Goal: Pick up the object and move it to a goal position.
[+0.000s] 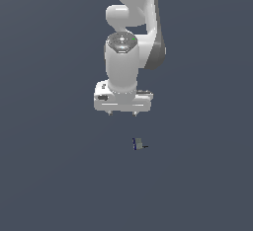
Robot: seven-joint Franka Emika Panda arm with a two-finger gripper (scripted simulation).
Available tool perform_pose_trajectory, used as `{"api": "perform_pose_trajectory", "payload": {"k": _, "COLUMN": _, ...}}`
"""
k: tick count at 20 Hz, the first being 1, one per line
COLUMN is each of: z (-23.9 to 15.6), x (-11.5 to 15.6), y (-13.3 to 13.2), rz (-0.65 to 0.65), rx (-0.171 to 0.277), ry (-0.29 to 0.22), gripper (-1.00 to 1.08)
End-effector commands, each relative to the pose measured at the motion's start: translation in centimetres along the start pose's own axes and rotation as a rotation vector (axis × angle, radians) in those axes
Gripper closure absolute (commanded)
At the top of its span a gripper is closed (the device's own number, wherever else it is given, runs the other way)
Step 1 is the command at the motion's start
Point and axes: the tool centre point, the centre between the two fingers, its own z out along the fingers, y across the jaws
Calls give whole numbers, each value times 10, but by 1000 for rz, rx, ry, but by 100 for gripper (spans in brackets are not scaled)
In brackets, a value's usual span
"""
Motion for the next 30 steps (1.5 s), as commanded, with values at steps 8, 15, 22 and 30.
{"api": "perform_pose_trajectory", "payload": {"k": 8, "z": 0, "x": 6, "y": -17, "rz": 15, "rx": 19, "ry": 16, "gripper": -92}}
{"api": "perform_pose_trajectory", "payload": {"k": 15, "z": 0, "x": 7, "y": -19, "rz": 22, "rx": 21, "ry": 18, "gripper": -92}}
{"api": "perform_pose_trajectory", "payload": {"k": 22, "z": 4, "x": 9, "y": -22, "rz": 79, "rx": 25, "ry": 16, "gripper": -92}}
{"api": "perform_pose_trajectory", "payload": {"k": 30, "z": 15, "x": 15, "y": -28, "rz": 216, "rx": 30, "ry": 9, "gripper": -92}}
